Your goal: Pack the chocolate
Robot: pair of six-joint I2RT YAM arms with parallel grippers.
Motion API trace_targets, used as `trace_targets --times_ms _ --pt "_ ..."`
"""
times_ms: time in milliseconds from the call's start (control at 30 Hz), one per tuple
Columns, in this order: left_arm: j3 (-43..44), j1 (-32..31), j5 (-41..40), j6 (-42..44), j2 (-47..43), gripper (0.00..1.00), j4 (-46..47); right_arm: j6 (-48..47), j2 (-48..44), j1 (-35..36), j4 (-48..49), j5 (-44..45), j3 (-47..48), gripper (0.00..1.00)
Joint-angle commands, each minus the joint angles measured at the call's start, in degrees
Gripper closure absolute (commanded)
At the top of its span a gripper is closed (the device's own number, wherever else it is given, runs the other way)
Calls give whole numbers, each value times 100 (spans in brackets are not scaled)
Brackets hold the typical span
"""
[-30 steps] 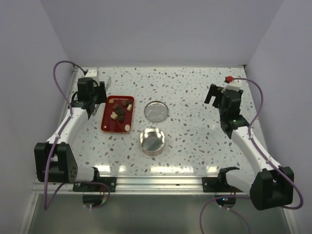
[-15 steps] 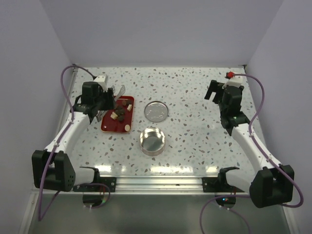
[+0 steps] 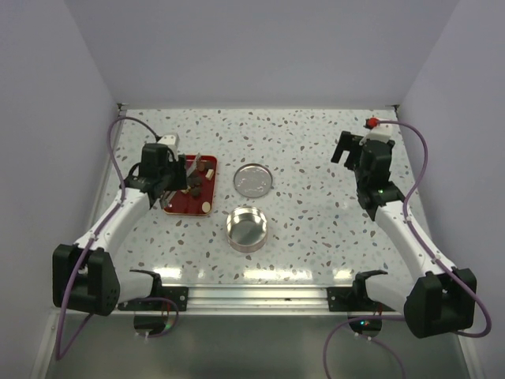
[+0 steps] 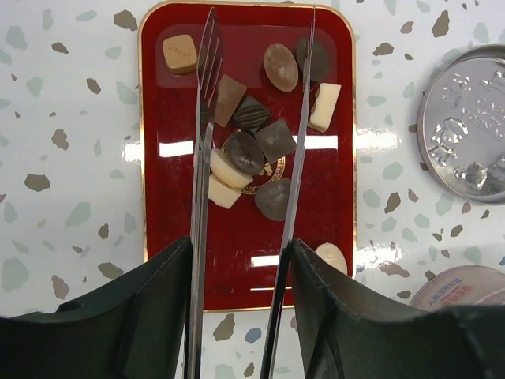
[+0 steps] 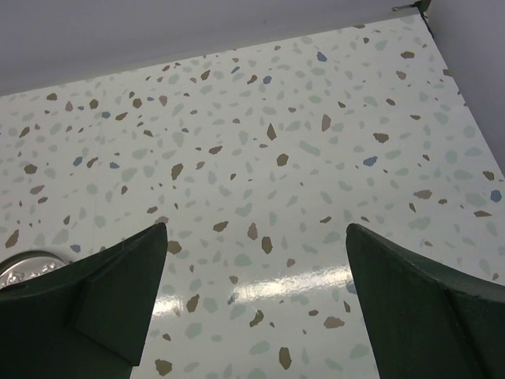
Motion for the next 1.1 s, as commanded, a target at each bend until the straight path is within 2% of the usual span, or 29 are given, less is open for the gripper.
trace_targets --times_ms 0,333,867,1067 --pt "-56 -69 -176 -137 35 44 282 16 -152 -22 -17 -47 -35 1" --pt "-100 -377 -272 -154 500 45 458 -19 -160 -22 -88 -21 -44 1" --pt "-56 -439 -176 -146 817 46 713 -19 -46 -22 -105 -21 -9 1" --pt "41 -439 -360 -111 756 50 529 -19 -99 -22 -123 14 -18 1"
